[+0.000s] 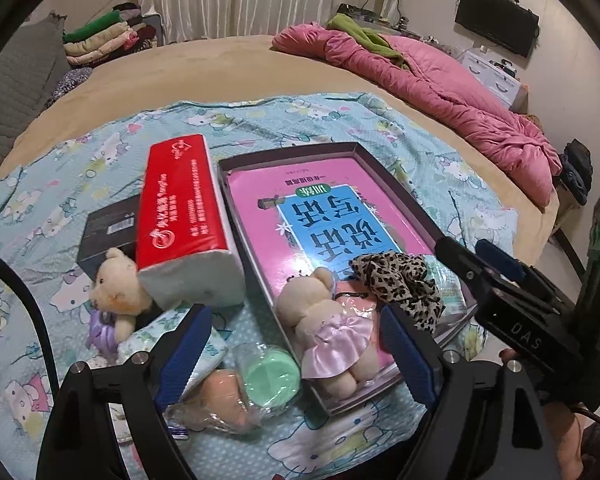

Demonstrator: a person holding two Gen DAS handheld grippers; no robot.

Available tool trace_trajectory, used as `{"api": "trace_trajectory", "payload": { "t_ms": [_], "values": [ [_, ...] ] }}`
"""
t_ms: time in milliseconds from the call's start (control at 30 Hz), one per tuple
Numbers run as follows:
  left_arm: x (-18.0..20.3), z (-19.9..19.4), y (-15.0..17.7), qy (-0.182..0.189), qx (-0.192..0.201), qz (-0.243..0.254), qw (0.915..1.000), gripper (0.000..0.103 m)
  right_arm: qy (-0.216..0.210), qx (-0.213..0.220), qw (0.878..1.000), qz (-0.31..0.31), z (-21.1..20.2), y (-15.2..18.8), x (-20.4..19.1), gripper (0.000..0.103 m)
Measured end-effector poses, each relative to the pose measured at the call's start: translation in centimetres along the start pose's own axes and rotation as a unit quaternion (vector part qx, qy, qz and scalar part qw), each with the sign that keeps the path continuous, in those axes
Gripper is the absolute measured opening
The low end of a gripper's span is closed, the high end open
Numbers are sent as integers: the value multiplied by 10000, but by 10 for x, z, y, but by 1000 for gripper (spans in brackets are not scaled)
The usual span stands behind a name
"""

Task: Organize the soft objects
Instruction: 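Release the teddy bear with the left tool while the right releases the leopard plush in the tray, then withdraw both open tools from the tray toward the pile of items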

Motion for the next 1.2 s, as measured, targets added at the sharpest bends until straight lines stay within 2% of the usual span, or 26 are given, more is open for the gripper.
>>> {"api": "trace_trajectory", "payload": {
  "t_ms": [400,833,1200],
  "values": [
    [-16,-18,-1,-120,78,-108,9998,86,148,467,9988,71,-28,-11,-6,79],
    [-34,-33,-2,-13,110,-271,9996,86,141,525,9983,-226,-40,-11,-27,79],
    [-65,-50,-1,-83,202,-544,9983,86,78,643,9967,-498,-51,-13,-51,79]
  ]
}}
Point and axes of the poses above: each gripper's, at about its wrist camera, not at the fingertips, and z roughly the way its jaws point, x to its right, y to its underside, the point moved 2 cm from there along z, roughly the way its jaws point, and after that the axes turned 3 degrees about -z, right-handed, at the moved point
